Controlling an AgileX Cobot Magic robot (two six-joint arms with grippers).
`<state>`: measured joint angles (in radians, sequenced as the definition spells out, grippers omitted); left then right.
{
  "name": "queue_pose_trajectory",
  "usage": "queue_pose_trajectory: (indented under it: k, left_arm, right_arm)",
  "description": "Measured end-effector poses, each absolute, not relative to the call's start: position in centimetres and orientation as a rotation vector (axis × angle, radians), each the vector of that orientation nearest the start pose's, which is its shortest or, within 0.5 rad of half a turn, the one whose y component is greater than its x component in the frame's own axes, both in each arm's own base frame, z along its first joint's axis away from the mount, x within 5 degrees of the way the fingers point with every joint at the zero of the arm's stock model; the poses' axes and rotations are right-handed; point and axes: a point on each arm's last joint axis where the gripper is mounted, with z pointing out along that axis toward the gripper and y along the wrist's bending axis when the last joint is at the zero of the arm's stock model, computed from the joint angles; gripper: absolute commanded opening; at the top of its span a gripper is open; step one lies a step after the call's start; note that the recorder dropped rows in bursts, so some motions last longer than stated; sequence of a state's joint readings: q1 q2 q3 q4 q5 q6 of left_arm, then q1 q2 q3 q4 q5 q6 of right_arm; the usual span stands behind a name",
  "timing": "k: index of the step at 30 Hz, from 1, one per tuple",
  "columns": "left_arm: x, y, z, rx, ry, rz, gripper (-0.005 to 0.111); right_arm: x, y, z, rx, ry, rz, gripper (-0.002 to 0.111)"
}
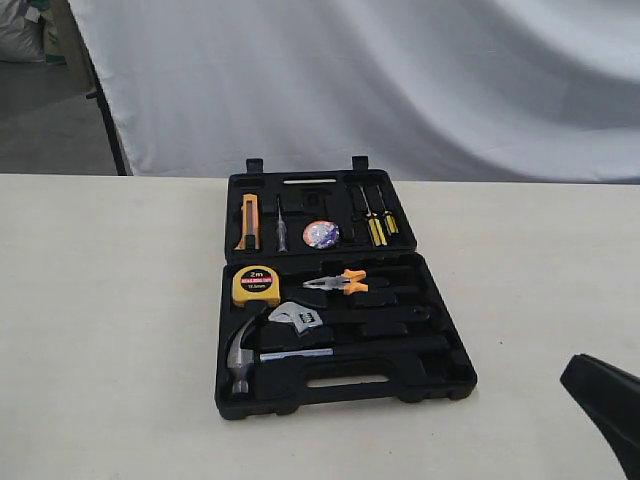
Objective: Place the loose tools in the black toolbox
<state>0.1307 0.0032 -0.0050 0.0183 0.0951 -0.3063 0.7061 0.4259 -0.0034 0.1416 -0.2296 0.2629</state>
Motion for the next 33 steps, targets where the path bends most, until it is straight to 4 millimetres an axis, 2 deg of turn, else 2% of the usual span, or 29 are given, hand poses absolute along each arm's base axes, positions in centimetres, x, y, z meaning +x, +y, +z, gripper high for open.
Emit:
queue_pose_trajectory:
  k: [9, 14, 23, 33]
  left_arm:
    - [5.6, 0.8, 20.6, -0.329, 1.543, -0.122, 0.001]
    - [5.6, 0.8, 20.6, -0.329, 1.543, -0.122, 0.001]
    - [5.6, 0.8, 20.6, -0.329, 1.543, -0.122, 0.001]
    - [5.6, 0.8, 20.6, -0.329, 1.543, -0.122, 0.001]
  right_arm:
    - [6.6, 5.3, 20.9, -0.241, 1.655, 0.818, 0.000]
    - [6.3, 4.6, 20.7, -0.290, 1.645, 0.701, 0.000]
    - [5.2, 2.4, 20.5, -0.147, 1.607, 0.519, 0.000]
    - [5.4, 1.7, 19.6, -0.064, 1.695, 0.371, 0.000]
